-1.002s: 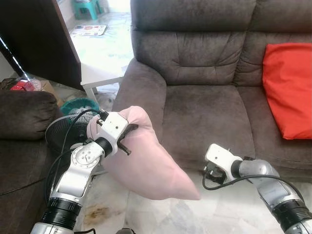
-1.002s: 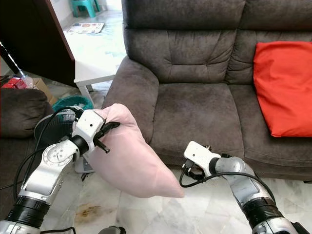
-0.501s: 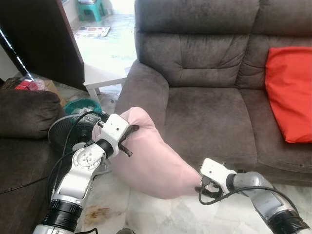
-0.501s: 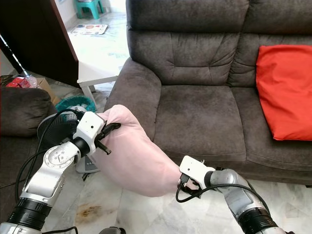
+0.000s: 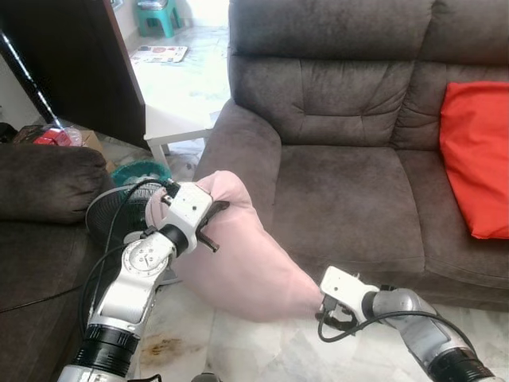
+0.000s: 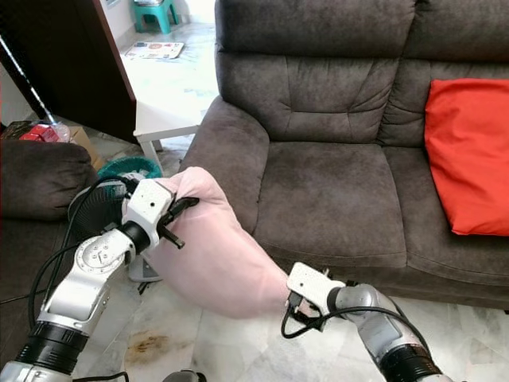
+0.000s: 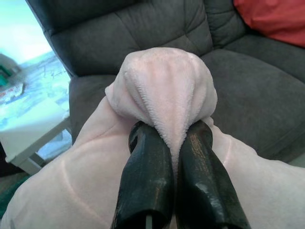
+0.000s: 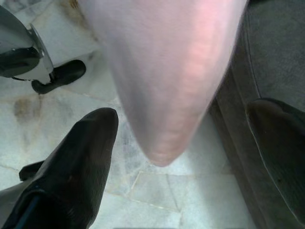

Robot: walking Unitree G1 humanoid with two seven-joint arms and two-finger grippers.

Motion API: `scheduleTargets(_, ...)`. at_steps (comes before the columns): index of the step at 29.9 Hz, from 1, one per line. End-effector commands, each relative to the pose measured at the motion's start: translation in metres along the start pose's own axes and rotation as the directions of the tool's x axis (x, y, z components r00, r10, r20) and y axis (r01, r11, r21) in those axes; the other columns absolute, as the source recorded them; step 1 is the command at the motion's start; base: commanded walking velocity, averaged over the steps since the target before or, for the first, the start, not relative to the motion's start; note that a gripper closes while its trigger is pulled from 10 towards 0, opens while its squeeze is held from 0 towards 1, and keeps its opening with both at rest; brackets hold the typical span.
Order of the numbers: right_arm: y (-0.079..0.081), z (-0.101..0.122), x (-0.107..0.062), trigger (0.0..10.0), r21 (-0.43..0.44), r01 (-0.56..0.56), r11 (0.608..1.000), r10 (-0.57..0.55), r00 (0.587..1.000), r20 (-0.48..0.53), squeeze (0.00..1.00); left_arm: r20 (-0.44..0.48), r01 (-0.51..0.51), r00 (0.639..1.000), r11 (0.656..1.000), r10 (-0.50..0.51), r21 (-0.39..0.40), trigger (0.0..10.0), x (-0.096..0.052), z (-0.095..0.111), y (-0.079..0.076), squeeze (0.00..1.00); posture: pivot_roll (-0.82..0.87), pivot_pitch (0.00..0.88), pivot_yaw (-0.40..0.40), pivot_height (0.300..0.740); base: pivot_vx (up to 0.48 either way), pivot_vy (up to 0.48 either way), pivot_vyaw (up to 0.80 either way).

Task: Move the pillow to the sofa from floor

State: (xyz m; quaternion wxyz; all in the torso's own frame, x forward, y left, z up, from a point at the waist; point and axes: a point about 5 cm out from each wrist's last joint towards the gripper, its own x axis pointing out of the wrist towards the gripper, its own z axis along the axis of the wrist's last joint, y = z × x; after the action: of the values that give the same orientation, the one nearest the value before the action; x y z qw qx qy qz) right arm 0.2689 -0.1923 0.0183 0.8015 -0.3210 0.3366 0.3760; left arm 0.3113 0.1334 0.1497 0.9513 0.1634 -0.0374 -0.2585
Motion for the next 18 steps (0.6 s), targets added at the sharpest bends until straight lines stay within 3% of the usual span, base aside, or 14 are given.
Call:
scheduleTargets(1, 0.001, 0.001, 0.0, 10.0, -0.004, 0.005, 1.0, -0.005, 1.0, -0.004, 0.0, 0.135, -0.054, 0.99, 0.998, 0.049, 0.038, 10.0, -0.002, 0.031, 0.009, 0.0, 0.16, 0.004, 0.007, 0.74, 0.0, 0.0, 0.0)
scheduleTargets(2, 0.001, 0.002, -0.001, 10.0, 0.011, 0.008, 1.0, -0.008, 1.0, 0.007, 0.0, 0.113, -0.054, 0.992, 0.997, 0.048, 0.047, 10.0, -0.003, 0.025, 0.008, 0.0, 0.16, 0.001, 0.006, 0.74, 0.0, 0.0, 0.0)
scheduleTargets(4, -0.022, 0.012, -0.014, 10.0, 0.058, 0.095, 0.994, -0.098, 0.994, 0.052, 0.0, 0.117, -0.078, 0.99, 0.997, 0.077, -0.002, 10.0, 0.004, 0.024, 0.01, 0.0, 0.17, 0.014, 0.016, 0.74, 0.0, 0.0, 0.0)
scheduleTargets(7, -0.02, 0.011, -0.023, 10.0, 0.08, 0.145, 0.986, -0.151, 0.986, 0.068, 0.0, 0.104, -0.119, 0.985, 0.98, 0.137, -0.158, 10.0, -0.006, 0.02, 0.004, 0.0, 0.17, 0.0, 0.039, 0.74, 0.0, 0.0, 0.0)
scheduleTargets(10, -0.012, 0.014, -0.024, 10.0, 0.095, 0.085, 0.992, -0.097, 0.987, 0.127, 0.0, 0.093, -0.071, 0.992, 0.981, 0.089, -0.178, 10.0, -0.012, 0.013, -0.001, 0.0, 0.15, 0.0, 0.033, 0.74, 0.0, 0.0, 0.0)
scheduleTargets(13, -0.015, 0.003, -0.021, 10.0, 0.087, 0.09, 0.992, -0.097, 0.992, 0.075, 0.0, 0.045, -0.043, 0.998, 0.999, 0.043, 0.002, 10.0, -0.009, 0.005, -0.007, 0.0, 0.16, 0.0, 0.027, 0.74, 0.0, 0.0, 0.0)
scheduleTargets(16, -0.03, 0.0, -0.022, 10.0, 0.086, 0.152, 0.985, -0.154, 0.988, 0.025, 0.0, 0.118, -0.05, 0.991, 0.997, 0.057, -0.06, 10.0, -0.001, 0.022, -0.007, 0.0, 0.17, 0.0, 0.011, 0.74, 0.0, 0.0, 0.0)
scheduleTargets(18, -0.024, 0.001, -0.019, 10.0, 0.067, 0.117, 0.991, -0.118, 0.993, 0.022, 0.0, 0.117, -0.045, 0.992, 0.998, 0.051, -0.048, 10.0, 0.001, 0.022, -0.008, 0.0, 0.17, 0.0, 0.011, 0.74, 0.0, 0.0, 0.0)
